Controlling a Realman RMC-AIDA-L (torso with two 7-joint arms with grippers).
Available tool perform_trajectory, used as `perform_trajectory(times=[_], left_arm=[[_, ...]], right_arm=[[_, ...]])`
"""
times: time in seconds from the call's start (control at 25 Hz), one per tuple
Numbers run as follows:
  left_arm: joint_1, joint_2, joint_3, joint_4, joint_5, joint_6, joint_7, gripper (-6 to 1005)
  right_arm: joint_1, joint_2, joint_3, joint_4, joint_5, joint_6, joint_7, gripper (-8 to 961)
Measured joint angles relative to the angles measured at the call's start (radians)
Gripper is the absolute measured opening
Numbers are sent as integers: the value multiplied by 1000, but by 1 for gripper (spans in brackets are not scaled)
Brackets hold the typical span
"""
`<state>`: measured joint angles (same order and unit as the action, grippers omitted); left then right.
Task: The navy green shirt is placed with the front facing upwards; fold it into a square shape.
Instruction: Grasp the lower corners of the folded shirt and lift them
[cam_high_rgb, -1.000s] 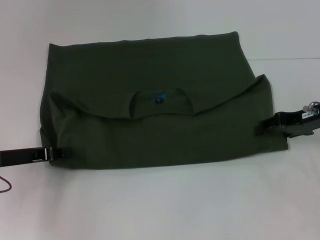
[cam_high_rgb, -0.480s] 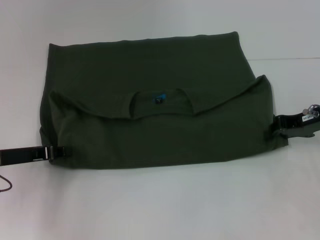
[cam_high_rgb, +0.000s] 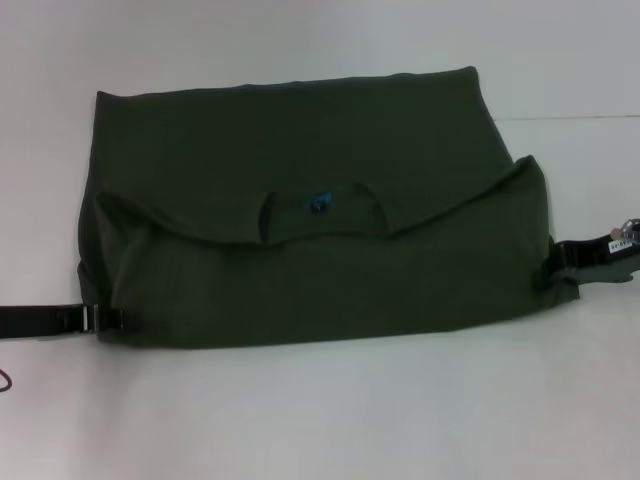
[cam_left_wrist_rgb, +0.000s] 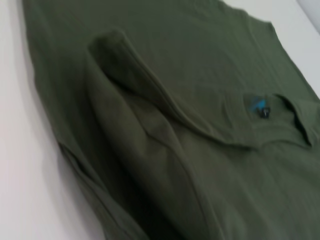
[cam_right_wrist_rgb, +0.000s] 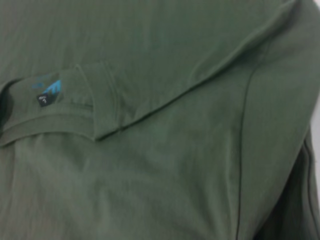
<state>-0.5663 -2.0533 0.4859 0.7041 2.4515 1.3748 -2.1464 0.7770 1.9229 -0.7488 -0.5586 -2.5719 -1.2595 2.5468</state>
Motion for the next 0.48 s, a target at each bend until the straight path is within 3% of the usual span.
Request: perform_trajectory(times=[0.48], left_arm=[[-24, 28, -11, 81, 192, 281, -82, 46]], right_arm=[[-29, -28, -3, -11, -3, -245, -135, 57]])
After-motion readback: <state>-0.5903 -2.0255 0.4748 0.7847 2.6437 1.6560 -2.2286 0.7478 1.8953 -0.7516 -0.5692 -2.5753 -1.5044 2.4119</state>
